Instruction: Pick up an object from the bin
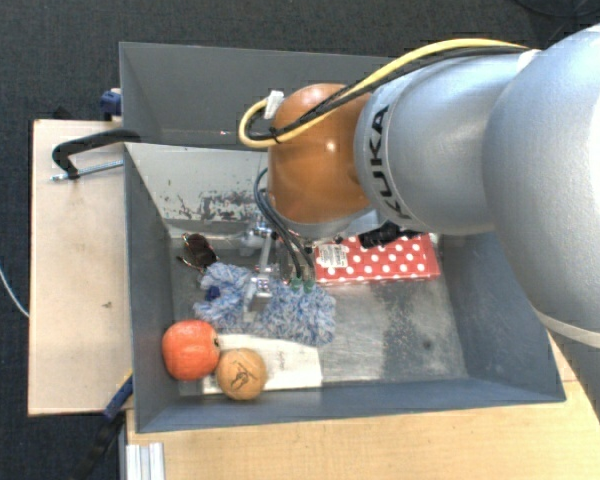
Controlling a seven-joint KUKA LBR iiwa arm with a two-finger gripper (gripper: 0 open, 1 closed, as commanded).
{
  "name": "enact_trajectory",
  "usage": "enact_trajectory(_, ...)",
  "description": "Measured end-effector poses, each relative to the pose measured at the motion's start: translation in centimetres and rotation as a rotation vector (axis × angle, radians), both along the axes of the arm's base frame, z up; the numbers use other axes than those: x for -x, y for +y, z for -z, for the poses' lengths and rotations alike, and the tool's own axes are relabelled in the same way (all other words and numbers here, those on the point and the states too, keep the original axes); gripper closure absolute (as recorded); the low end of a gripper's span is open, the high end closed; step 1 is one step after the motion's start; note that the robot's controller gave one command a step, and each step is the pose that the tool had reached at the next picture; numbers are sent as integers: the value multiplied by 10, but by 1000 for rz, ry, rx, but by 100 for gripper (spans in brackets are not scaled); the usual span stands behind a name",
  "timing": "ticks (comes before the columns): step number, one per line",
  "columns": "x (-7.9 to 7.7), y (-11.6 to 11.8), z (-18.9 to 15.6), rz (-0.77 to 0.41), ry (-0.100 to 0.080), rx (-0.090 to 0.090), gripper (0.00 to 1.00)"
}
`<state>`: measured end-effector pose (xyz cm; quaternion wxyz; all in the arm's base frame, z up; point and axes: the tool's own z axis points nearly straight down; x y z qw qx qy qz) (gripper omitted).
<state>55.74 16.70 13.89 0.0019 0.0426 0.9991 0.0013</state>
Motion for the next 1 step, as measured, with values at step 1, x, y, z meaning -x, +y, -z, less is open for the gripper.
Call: enact_trajectory(1, 5, -19, 52, -76, 3, 1, 0)
